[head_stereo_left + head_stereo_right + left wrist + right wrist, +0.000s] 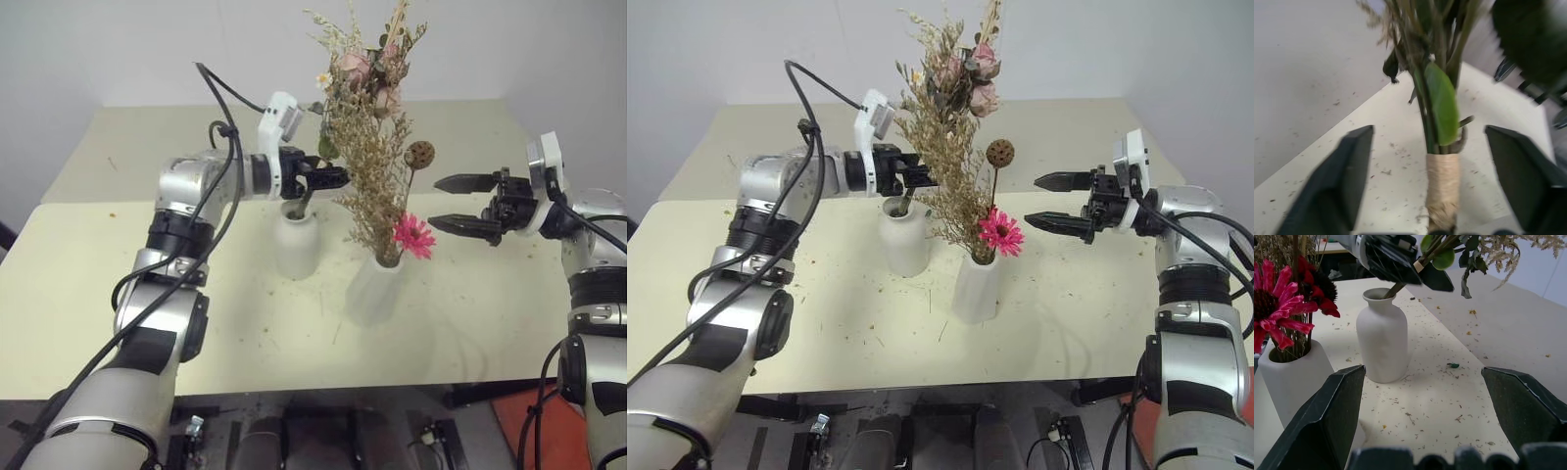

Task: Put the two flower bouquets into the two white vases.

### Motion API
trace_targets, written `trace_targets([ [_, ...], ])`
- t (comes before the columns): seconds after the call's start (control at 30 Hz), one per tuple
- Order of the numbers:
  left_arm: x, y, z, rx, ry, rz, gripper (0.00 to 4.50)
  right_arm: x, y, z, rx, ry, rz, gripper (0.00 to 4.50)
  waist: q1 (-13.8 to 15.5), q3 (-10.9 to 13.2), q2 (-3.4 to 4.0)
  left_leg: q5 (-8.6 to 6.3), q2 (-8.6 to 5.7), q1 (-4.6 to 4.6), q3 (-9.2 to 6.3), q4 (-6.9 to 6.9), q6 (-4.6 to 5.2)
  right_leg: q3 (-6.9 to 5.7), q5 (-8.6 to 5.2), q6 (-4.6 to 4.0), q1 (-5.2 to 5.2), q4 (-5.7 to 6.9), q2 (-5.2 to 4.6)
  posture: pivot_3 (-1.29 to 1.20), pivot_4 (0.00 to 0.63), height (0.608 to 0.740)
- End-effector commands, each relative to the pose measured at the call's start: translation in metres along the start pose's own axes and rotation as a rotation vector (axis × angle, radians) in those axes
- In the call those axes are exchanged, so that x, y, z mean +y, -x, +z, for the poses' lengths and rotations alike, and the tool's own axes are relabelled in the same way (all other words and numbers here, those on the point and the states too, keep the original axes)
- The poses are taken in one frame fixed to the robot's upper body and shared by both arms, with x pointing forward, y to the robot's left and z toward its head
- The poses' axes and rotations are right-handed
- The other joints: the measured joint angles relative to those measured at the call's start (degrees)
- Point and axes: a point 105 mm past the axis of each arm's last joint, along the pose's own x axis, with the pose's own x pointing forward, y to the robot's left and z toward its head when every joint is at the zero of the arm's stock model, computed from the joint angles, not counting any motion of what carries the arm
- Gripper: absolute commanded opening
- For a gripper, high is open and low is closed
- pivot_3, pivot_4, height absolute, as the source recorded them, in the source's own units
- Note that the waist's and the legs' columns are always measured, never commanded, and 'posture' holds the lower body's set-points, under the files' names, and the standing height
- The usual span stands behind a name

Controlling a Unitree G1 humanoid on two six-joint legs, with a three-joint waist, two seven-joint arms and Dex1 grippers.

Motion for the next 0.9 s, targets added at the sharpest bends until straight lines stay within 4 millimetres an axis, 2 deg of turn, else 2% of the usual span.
trace_targets([
  [0.03, -0.004, 0.001, 0.021, -0.053, -0.056, 0.000, 2.57, 0.001, 0.005, 0.013, -0.033, 0.043, 0.000, 4.50, 0.0, 0.0, 0.00, 0.00, 0.00, 0.00, 0.00, 0.00, 0.00, 0.00, 0.00, 0.00, 0.00, 0.00, 0.00, 0.00, 0.150, 0.740],
  [0.27, -0.007, 0.004, 0.027, -0.098, -0.049, -0.013, 0.23, 0.004, 0.004, 0.011, -0.036, 0.036, 0.002, 4.50, 0.0, 0.0, 0.00, 0.00, -0.01, 0.00, 0.00, 0.01, 0.00, 0.00, 0.00, 0.00, 0.00, 0.00, -0.01, 0.00, 0.150, 0.740],
  [0.67, -0.020, 0.016, 0.041, -0.244, -0.066, -0.050, 0.20, 0.002, 0.004, 0.011, -0.036, 0.035, -0.007, 4.50, 0.0, 0.0, 0.00, 0.00, 0.01, 0.01, -0.01, 0.00, 0.00, 0.01, 0.00, 0.01, 0.00, 0.01, -0.02, 0.00, 0.150, 0.740],
  [0.9, -0.023, 0.031, 0.027, -0.355, -0.068, -0.020, 0.20, 0.001, 0.005, 0.012, -0.038, 0.034, -0.015, 4.50, 0.1, 0.0, 0.00, 0.00, 0.04, 0.02, -0.02, 0.01, 0.00, 0.02, 0.01, 0.00, 0.00, 0.03, -0.02, 0.00, 0.150, 0.740],
])
